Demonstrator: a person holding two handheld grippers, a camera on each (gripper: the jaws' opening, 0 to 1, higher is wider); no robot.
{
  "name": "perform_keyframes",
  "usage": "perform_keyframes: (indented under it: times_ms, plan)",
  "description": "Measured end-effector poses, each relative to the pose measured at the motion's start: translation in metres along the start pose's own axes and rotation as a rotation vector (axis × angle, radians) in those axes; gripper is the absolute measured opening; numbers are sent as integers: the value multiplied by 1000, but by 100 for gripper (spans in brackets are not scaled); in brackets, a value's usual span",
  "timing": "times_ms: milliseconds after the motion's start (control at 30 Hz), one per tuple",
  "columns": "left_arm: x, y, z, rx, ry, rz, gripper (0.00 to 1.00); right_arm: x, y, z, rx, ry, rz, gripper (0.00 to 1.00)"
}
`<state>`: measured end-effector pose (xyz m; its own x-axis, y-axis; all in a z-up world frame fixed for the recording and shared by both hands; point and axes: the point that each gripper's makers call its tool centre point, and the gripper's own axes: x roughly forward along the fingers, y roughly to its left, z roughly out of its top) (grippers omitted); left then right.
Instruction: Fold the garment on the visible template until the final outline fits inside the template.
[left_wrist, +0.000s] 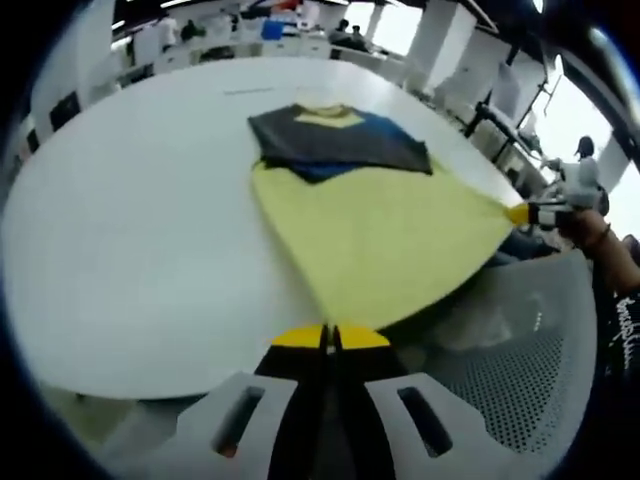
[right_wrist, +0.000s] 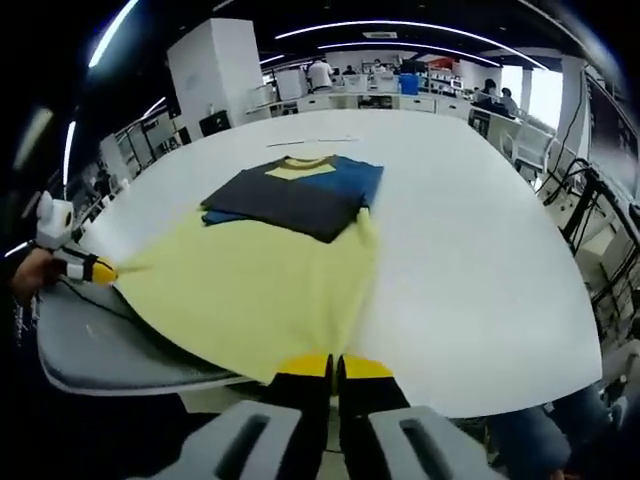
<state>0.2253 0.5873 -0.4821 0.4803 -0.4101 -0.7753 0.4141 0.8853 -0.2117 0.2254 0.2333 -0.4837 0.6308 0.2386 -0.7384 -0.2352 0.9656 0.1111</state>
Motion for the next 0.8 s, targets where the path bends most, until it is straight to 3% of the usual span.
perform_keyframes:
  times_ms: [500, 800]
  plan:
    - [-28, -5, 17, -2, -38, -16, 0, -26, 7, 26, -29, -31, -19, 0]
    - [-35, -1, 42, 9, -88, -21, 0, -32, 9, 47, -100, -51, -32, 0]
